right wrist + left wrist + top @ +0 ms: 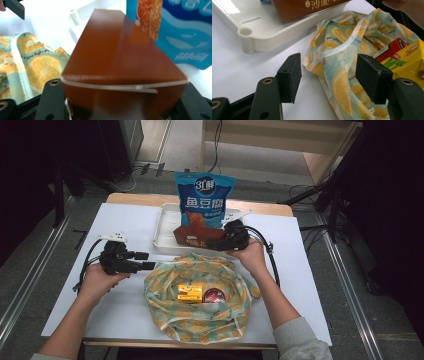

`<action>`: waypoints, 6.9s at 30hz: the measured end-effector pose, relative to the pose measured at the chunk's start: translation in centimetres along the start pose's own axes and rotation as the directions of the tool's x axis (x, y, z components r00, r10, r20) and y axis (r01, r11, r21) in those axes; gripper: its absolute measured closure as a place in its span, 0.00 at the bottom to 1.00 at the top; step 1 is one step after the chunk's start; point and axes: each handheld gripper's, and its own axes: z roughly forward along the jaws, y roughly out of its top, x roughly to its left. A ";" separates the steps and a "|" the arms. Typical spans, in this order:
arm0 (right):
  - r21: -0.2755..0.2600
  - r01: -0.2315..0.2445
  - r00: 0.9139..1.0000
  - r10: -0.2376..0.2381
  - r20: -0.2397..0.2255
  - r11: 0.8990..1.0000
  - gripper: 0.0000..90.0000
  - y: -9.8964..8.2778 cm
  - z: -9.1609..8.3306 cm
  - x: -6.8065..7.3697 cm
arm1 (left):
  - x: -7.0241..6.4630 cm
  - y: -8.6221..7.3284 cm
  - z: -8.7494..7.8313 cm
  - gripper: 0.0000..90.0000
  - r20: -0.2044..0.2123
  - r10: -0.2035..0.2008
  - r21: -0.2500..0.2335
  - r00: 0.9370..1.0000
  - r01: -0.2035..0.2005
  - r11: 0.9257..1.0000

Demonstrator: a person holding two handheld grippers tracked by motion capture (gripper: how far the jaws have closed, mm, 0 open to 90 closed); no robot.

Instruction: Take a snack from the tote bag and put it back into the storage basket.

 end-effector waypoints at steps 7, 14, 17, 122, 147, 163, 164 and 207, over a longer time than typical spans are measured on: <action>-0.006 0.015 1.000 -0.015 0.009 1.000 0.48 0.0 0.5 -0.1 | -0.1 0.0 0.1 0.42 -0.004 0.005 0.003 1.000 -0.005 1.000; -0.014 0.019 1.000 -0.019 0.002 1.000 0.47 -0.1 1.2 -0.4 | -0.2 0.0 0.1 0.42 -0.002 0.018 0.005 1.000 -0.018 1.000; -0.020 0.014 1.000 -0.014 0.000 1.000 0.47 -0.1 1.5 -0.5 | -0.2 0.0 0.2 0.42 0.000 0.013 0.007 1.000 -0.013 1.000; -0.043 0.005 0.997 -0.002 0.072 0.999 0.95 -0.4 1.8 1.8 | -0.3 0.0 0.4 0.42 -0.012 0.027 0.031 1.000 -0.027 0.999; 0.039 -0.031 0.993 0.026 0.115 0.999 1.00 0.8 5.4 1.1 | -0.3 0.0 0.4 0.42 -0.008 0.030 0.031 1.000 -0.030 0.999; 0.050 -0.037 0.988 0.029 0.150 0.998 1.00 1.2 6.9 0.3 | -0.3 0.0 0.4 0.42 -0.006 0.031 0.032 0.999 -0.031 0.999; 0.052 -0.038 0.988 0.029 0.150 0.998 1.00 1.2 7.0 0.3 | -0.3 0.0 0.4 0.42 -0.004 0.032 0.033 0.999 -0.032 0.999; -0.023 -0.066 0.997 0.067 0.033 0.998 0.70 2.3 3.6 1.8 | -2.5 0.6 0.5 0.44 0.010 0.086 0.058 0.996 -0.087 0.995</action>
